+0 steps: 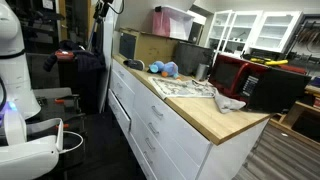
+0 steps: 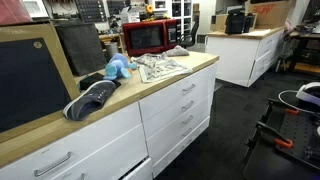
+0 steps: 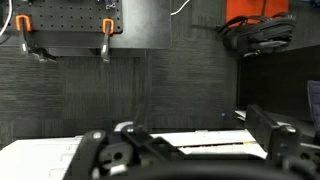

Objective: Open the topmost drawer on the right

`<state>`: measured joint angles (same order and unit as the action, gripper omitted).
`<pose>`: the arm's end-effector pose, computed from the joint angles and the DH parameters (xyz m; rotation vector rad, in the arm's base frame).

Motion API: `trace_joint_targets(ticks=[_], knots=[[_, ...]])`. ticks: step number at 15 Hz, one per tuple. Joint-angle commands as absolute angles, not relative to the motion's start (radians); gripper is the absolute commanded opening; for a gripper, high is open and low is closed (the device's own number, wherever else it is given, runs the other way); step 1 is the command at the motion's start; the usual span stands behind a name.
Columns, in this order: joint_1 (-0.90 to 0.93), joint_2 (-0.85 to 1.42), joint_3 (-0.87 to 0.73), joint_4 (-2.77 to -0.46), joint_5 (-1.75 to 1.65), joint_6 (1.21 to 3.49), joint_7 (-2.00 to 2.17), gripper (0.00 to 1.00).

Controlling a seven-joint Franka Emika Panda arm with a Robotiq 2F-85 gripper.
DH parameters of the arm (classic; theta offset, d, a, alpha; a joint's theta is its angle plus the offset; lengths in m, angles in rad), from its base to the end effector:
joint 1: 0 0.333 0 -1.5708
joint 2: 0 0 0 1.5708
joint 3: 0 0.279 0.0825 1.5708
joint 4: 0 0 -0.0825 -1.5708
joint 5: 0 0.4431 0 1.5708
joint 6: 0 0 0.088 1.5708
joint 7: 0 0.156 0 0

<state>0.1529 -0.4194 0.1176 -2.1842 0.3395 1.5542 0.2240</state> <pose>0.4372 0.1766 0.4510 -2.8826 -0.0006 0.3988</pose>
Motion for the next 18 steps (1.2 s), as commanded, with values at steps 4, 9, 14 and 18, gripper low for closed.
trace_joint_targets(ticks=[4, 9, 14, 18], knots=[[0.135, -0.419, 0.132, -2.182, 0.344, 1.550, 0.219, 1.00], [0.135, -0.419, 0.132, -2.182, 0.344, 1.550, 0.219, 1.00], [0.109, -0.411, 0.139, -2.245, 0.333, 1.717, 0.232, 1.00], [0.086, -0.378, 0.137, -2.386, 0.341, 2.034, 0.241, 1.00]])
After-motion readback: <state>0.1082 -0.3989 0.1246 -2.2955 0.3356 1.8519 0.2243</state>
